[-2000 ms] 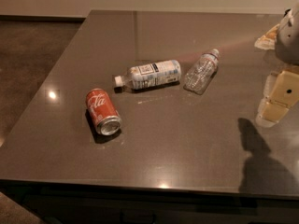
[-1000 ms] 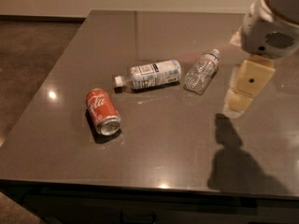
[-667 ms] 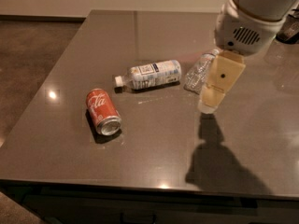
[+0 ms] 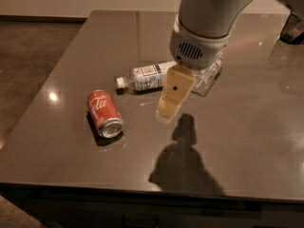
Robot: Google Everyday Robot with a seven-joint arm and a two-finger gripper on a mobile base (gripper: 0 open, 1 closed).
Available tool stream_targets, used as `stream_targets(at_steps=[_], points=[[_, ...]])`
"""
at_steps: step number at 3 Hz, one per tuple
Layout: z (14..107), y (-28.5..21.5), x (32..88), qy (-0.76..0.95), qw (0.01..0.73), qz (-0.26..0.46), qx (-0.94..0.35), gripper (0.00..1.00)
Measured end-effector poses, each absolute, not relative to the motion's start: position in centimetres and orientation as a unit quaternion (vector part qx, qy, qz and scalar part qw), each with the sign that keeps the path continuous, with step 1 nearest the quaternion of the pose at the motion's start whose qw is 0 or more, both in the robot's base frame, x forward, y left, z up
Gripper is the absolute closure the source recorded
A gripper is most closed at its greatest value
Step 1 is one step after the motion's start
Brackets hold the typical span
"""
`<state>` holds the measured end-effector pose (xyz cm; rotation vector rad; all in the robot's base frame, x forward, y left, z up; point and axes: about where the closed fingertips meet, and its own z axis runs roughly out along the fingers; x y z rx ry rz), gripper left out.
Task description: Place coke can upright
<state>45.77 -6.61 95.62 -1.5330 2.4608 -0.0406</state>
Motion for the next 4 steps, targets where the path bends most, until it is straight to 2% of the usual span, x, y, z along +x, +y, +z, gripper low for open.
stream_targets(at_steps=[3, 4], points=[[92.5, 1.5, 46.5, 0.896, 0.094, -0.032, -0.433, 0.00], [92.5, 1.5, 46.5, 0.896, 0.095, -0.032, -0.433, 0.00]])
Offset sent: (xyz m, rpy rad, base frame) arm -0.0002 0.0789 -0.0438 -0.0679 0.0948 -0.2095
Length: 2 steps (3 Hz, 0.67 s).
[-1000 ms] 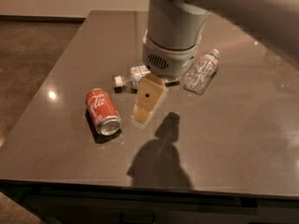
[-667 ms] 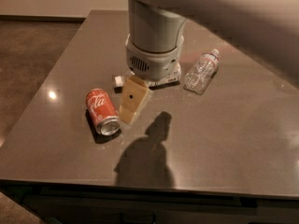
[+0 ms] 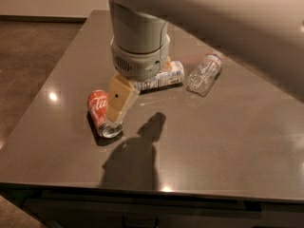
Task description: Place coke can upright
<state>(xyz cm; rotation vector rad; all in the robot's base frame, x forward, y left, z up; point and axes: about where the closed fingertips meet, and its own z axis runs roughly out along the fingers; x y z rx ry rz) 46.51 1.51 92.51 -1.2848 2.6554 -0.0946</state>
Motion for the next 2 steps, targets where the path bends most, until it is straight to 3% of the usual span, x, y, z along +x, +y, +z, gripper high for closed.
stream_targets(at_steps=[2], points=[[91.3, 5.2, 47.4, 0.919, 0.078, -0.031, -0.384, 0.00]])
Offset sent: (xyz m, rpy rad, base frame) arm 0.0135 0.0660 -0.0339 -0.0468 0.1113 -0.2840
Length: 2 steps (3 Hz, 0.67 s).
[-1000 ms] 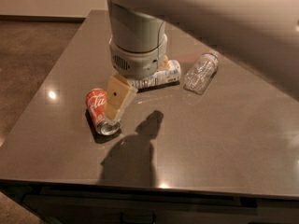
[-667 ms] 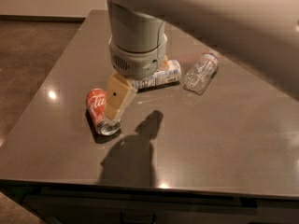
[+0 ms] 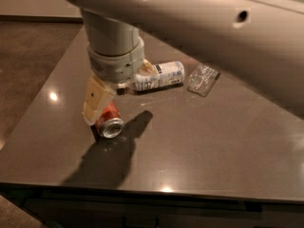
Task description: Place coke can upright
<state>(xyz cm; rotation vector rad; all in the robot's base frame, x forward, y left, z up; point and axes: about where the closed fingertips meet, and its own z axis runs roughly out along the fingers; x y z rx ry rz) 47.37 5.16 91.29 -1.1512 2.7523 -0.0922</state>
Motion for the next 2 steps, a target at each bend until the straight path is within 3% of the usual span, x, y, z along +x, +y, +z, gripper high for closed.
stream_targets(at_steps=[2], points=[[87.8, 9.8, 48.7, 0.960, 0.036, -0.016, -0.276, 0.00]])
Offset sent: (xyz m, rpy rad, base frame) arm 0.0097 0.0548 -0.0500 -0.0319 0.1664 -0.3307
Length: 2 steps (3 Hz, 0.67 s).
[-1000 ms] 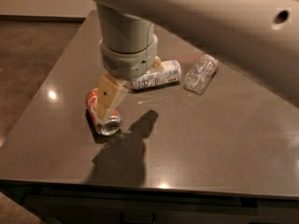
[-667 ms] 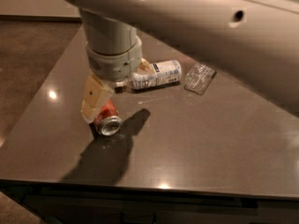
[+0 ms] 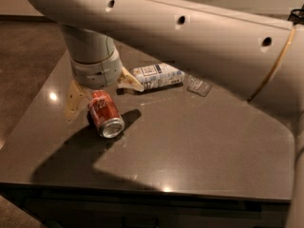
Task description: Place coke can upright
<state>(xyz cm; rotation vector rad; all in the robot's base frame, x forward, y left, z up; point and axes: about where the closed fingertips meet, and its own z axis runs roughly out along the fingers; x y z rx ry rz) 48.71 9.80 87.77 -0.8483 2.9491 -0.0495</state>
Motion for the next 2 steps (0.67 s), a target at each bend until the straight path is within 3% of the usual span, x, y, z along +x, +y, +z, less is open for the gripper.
stream_targets(at_steps=[2], points=[[85.69, 11.68, 49.49, 0.977, 0.025, -0.016, -0.213, 0.00]])
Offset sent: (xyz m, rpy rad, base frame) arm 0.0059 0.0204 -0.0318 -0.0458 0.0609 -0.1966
